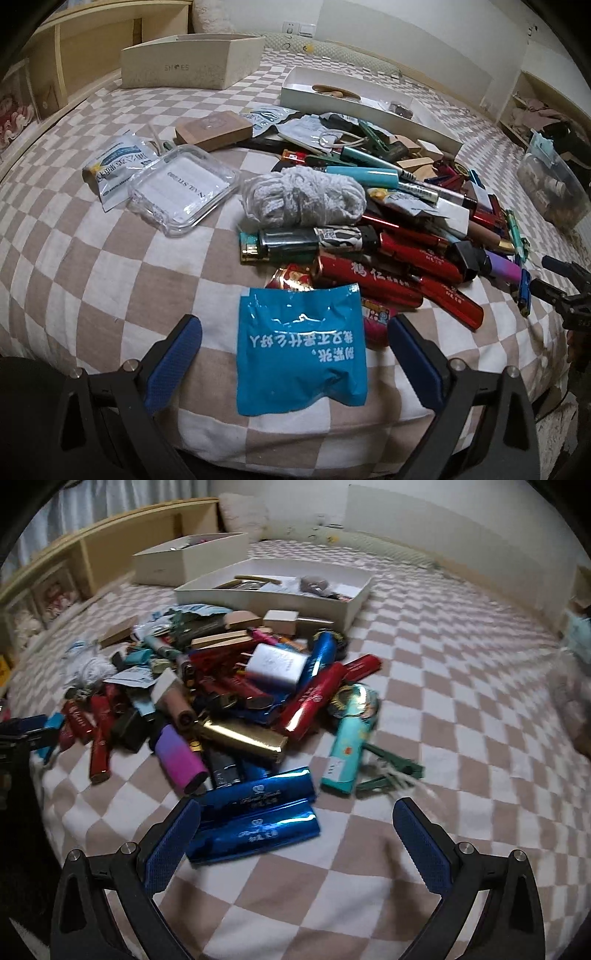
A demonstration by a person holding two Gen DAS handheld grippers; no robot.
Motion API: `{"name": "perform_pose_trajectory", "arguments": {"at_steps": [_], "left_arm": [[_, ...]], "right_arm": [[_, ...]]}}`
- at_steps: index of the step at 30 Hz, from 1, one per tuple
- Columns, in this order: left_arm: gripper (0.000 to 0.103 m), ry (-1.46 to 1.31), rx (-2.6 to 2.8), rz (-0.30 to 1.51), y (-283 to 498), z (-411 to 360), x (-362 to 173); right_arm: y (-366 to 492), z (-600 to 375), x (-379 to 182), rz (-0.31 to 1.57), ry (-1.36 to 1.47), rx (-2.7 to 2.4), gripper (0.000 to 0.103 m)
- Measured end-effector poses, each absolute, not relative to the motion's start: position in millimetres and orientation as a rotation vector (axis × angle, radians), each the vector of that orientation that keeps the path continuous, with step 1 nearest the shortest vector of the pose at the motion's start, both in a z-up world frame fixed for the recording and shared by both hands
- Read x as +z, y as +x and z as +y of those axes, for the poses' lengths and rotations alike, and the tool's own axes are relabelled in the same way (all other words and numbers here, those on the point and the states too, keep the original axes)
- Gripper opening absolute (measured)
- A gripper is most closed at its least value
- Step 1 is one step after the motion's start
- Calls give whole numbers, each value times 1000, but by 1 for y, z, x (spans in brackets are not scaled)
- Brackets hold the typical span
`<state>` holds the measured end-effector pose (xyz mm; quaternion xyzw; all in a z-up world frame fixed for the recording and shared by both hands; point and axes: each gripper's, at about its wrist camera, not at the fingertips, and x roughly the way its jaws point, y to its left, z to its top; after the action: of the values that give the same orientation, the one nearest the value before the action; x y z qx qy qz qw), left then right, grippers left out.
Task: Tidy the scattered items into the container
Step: 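Move the left tool to the blue sachet while the right tool approaches the blue lighters, then grasp the blue sachet with the left tool while the right tool grasps a blue lighter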
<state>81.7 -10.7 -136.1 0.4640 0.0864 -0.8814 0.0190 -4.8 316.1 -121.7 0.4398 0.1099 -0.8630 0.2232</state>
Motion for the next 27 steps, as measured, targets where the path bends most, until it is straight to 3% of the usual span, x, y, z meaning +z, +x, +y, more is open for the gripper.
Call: {"name": "perform_pose_trajectory", "arguments": {"at_steps": [12,15,19,23,25,27], "left_arm": [[103,1477,-2718,295,79,-11,-140],[103,1484,-2705,246,79,-6,-140],[103,1487,-2716,310,82,-13,-138],[99,1500,-2714,304,83,-12,-136],[90,1490,-2698,279,85,-13,-136],[87,1484,-2698,290,87,-15,-135]], "right_arm": [[-4,307,-144,360,1296,-2227,103],[1,304,-144,426,1242,-2221,103],[3,295,-140,523,1214,-2235,103],[0,294,-140,530,1208,-2204,102],[-4,299,-142,464,1245,-2176,99],[-3,301,-143,438,1241,-2174,99]]}}
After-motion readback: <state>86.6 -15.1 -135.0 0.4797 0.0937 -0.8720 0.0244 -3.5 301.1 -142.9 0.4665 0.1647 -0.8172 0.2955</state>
